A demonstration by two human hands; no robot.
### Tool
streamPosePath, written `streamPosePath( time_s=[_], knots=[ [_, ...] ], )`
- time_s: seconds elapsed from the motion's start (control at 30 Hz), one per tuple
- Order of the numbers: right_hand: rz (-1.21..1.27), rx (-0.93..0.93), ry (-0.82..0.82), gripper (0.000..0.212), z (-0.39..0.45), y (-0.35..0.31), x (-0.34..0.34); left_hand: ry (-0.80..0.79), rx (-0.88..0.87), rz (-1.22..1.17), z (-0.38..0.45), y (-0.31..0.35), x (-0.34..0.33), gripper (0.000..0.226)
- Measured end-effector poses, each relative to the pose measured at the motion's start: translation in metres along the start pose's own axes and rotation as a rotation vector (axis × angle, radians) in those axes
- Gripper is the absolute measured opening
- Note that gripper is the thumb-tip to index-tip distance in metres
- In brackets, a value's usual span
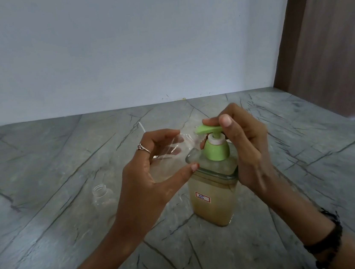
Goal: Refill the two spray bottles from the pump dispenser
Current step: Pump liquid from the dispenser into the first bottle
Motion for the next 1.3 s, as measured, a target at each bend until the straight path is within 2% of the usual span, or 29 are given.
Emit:
streamPosePath(
  time_s=[0.13,0.37,0.63,0.7,0.8,1.13,1.3],
  knots=[
    [0.065,0.012,-0.032,0.023,-0.008,0.002,-0.001,0.011,-0.006,-0.008,0.000,0.000,0.001,0.047],
    [-0.079,0.014,-0.127,0.031,-0.016,0.005,-0.004,0.010,-0.008,-0.014,0.000,0.000,0.002,0.046],
    [-0.412,-0.084,-0.384,0.090,-0.020,0.007,-0.012,0.015,-0.019,-0.005,0.001,0.001,0.003,0.046],
    [-0.464,-0.102,-0.428,0.096,-0.021,0.009,-0.013,0.013,-0.014,-0.003,0.001,0.001,0.003,0.046],
    [-0.465,-0.082,-0.446,0.090,-0.021,0.008,-0.014,0.010,-0.011,0.005,0.001,0.000,0.003,0.046],
    [-0.299,-0.017,-0.303,0.066,-0.019,0.006,-0.010,0.002,-0.015,0.017,0.001,0.000,0.003,0.046],
    [-0.297,-0.021,-0.285,0.065,-0.017,0.007,-0.009,0.004,-0.013,0.005,0.000,-0.002,0.002,0.046]
  ],
)
Point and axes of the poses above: each hand's wrist, its own z-axis towards the middle knuckle, its own x-axis out of the back of the hand, y = z × x, the point moved 9 cm from there along z, towards the middle knuckle, and after that the axes turned 12 degrees about z, right-handed, at the moved point
